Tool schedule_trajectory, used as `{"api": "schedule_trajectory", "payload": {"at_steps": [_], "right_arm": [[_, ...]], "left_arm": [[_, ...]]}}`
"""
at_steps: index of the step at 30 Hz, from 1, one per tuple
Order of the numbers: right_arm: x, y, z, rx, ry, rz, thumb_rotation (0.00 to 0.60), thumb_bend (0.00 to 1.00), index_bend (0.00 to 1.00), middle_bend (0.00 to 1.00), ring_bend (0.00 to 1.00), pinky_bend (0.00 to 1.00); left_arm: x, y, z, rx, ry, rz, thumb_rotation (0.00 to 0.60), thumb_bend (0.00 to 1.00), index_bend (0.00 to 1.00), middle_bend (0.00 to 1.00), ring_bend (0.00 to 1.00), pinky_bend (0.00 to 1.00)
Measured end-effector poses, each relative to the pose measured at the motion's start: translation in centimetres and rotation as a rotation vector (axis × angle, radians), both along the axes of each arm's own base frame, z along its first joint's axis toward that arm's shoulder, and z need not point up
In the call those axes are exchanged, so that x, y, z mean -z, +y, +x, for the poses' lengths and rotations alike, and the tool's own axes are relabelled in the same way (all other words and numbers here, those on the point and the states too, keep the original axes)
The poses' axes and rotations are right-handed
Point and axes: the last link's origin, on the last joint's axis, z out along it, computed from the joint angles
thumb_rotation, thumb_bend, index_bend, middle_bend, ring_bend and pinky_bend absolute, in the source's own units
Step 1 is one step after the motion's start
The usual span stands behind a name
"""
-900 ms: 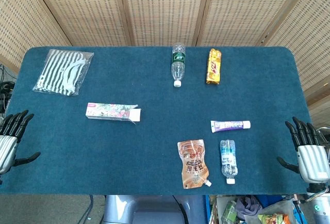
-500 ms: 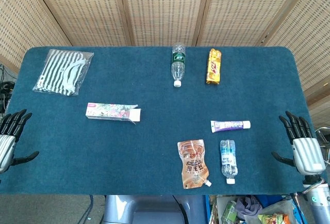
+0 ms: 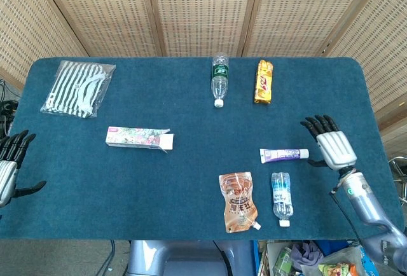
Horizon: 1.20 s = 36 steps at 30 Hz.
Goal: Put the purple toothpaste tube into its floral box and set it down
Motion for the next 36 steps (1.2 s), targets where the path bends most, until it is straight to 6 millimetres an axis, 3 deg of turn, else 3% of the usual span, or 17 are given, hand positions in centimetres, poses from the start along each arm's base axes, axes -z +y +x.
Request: {"api": "schedule_trajectory", "payload": {"at_steps": [6, 10, 23, 31, 36], "right_arm": [[4.1, -1.4, -0.3, 0.048, 0.059, 0.086, 0.600, 0.05, 0.28, 0.29, 0.15, 0.12], [5.5, -1.6, -0.3, 0.052, 0.073, 0.105, 0.600, 0.10, 0.32, 0.32, 0.18, 0.14], [6.8, -2.6, -1.1, 0.066, 0.127, 0.122, 0.600, 0.26, 0.38, 0.37, 0.23, 0.22], [7.1, -3.0, -1.7, 0.077, 0.122, 0.129, 0.600, 0.48, 0.56, 0.54, 0.38, 0.39], [7.3, -3.0, -1.5, 0.052, 0.104, 0.128, 0.600, 0.51, 0.62, 0.60, 0.44, 0.43]], "left_arm": [[-0.1, 0.3, -0.4, -0.020, -0.001, 0.003, 0.600, 0.16, 0.00, 0.00, 0.00, 0.00], [0.0, 0.6, -0.5, -0.028, 0.000, 0.000, 0.600, 0.16, 0.00, 0.00, 0.00, 0.00], [0.2, 1.1, -0.7, -0.043, 0.003, -0.005, 0.600, 0.16, 0.00, 0.00, 0.00, 0.00], [0.4, 1.3, -0.7, -0.047, 0.008, -0.006, 0.600, 0.16, 0.00, 0.00, 0.00, 0.00], [0.5, 1.3, -0.7, -0.048, 0.011, -0.006, 0.600, 0.16, 0.00, 0.00, 0.00, 0.00]]}}
